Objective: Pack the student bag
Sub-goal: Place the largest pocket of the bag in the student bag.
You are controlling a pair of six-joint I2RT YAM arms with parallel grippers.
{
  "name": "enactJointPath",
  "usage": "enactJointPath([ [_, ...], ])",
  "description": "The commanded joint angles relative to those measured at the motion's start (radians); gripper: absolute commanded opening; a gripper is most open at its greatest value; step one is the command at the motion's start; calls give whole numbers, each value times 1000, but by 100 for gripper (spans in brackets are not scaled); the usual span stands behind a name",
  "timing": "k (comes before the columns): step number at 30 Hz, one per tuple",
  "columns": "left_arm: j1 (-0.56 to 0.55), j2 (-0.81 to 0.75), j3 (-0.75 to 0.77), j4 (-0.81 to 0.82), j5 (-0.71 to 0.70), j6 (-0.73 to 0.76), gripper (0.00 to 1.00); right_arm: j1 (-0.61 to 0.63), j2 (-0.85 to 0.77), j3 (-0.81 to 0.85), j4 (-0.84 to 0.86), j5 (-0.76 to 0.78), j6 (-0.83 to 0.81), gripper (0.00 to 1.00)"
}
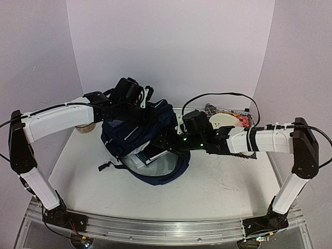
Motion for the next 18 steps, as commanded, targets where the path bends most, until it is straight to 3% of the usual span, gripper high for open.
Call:
enactJointPath([
  [1, -1, -60, -15, 111, -17, -4, 2, 15, -60, 20, -22, -14, -91, 76],
  [13, 0, -194, -189, 126, -131, 4, 48, 15, -203, -151, -43, 56, -225, 79],
  [18, 6, -286, -312, 152, -251, -6, 58, 14, -247, -196, -46, 61, -242, 82],
])
